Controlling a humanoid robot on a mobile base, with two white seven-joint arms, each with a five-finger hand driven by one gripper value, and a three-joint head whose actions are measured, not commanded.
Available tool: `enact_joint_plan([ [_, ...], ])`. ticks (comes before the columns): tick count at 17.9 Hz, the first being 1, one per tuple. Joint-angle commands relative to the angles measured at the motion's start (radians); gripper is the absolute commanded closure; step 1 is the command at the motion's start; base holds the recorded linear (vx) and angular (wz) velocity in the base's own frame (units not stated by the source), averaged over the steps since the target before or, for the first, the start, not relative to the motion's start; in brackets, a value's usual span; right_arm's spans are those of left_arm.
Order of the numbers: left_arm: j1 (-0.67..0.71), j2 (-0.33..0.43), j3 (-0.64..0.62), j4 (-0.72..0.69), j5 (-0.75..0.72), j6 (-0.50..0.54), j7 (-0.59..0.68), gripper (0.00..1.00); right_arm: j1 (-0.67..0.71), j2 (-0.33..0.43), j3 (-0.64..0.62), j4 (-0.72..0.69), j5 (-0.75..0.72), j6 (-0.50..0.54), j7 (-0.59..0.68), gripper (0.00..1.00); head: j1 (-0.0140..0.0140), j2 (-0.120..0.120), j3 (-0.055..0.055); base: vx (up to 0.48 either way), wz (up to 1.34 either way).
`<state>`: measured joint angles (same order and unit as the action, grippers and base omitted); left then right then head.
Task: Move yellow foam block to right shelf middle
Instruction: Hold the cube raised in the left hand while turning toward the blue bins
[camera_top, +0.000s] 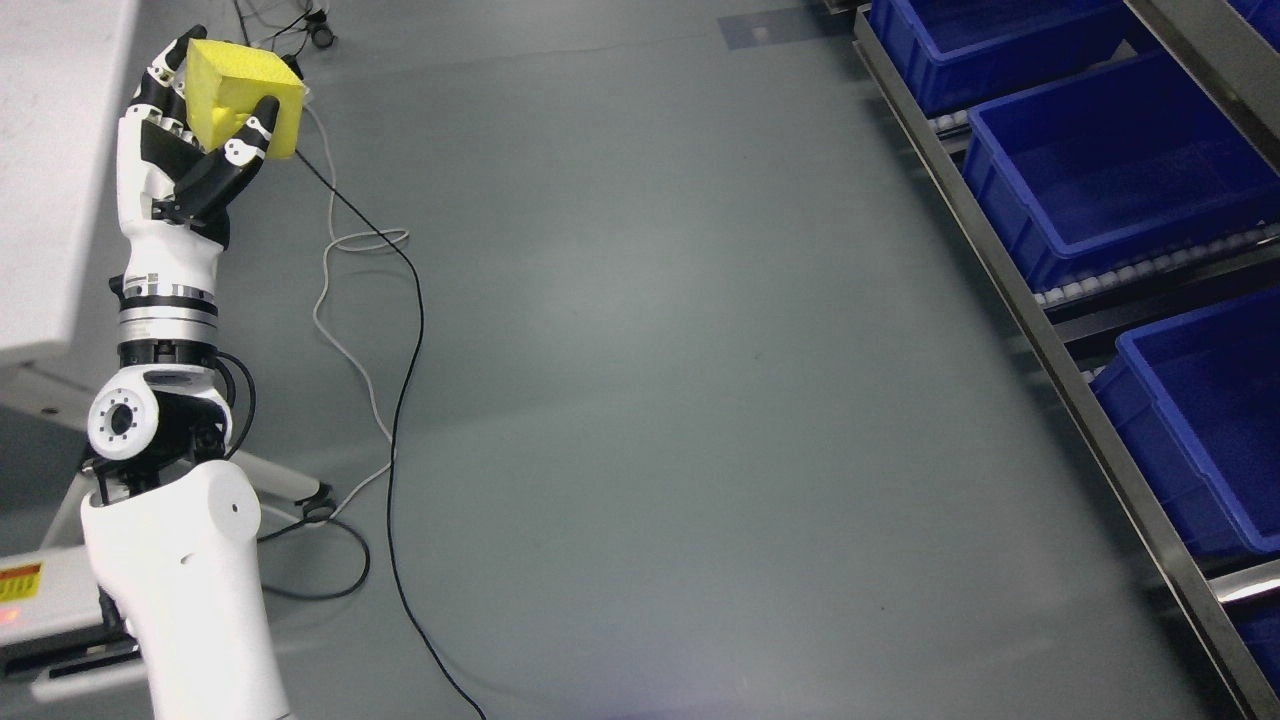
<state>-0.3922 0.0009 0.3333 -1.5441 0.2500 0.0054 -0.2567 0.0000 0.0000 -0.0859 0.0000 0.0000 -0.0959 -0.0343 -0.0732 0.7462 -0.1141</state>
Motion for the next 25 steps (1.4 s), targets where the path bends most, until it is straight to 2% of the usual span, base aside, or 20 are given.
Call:
enact_joint_plan([
  [1,0.013,0.017,-0.003,-0.036,0.000,-0.001,-0.009,0.54,0.002,-0.017,0.000,-0.017,0.003,0.001,0.001,0.00,0.0000,0.000,0.000,0.558,-0.35],
  [7,0.012,0.017,-0.005,-0.044,0.000,-0.002,-0.038,0.54,0.002,-0.017,0.000,-0.017,0.003,0.001,0.001,0.00,0.0000,0.000,0.000,0.519,-0.37],
  [10,0.006,0.017,-0.020,-0.083,0.000,-0.001,-0.094,0.54,0.002,-0.017,0.000,-0.017,0.003,0.001,0.001,0.00,0.0000,0.000,0.000,0.518,-0.48],
  [17,-0.011,0.017,-0.161,-0.175,0.000,0.004,-0.122,0.54,0.002,-0.017,0.000,-0.017,0.003,0.001,0.001,0.00,0.0000,0.000,0.000,0.443,-0.73],
  [20,-0.097,0.017,-0.207,-0.177,0.000,0.004,-0.206,0.54,0.002,-0.017,0.000,-0.017,0.003,0.001,0.001,0.00,0.0000,0.000,0.000,0.406,-0.86],
  [21,-0.150,0.017,-0.220,-0.177,0.000,0.021,-0.222,0.55,0.002,-0.017,0.000,-0.017,0.003,0.001,0.001,0.00,0.0000,0.000,0.000,0.311,-0.84],
  [23,-0.264,0.017,-0.235,-0.175,0.000,0.126,-0.223,0.55,0.002,-0.017,0.000,-0.017,0.003,0.001,0.001,0.00,0.0000,0.000,0.000,0.303,-0.78],
  [24,-0.311,0.039,-0.238,-0.177,0.000,0.171,-0.228,0.55,0.002,-0.017,0.000,-0.017,0.003,0.001,0.001,0.00,0.0000,0.000,0.000,0.255,-0.62],
  [25,-0.365,0.101,-0.258,-0.175,-0.005,0.226,-0.230,0.55,0.002,-0.017,0.000,-0.017,0.003,0.001,0.001,0.00,0.0000,0.000,0.000,0.255,-0.62],
])
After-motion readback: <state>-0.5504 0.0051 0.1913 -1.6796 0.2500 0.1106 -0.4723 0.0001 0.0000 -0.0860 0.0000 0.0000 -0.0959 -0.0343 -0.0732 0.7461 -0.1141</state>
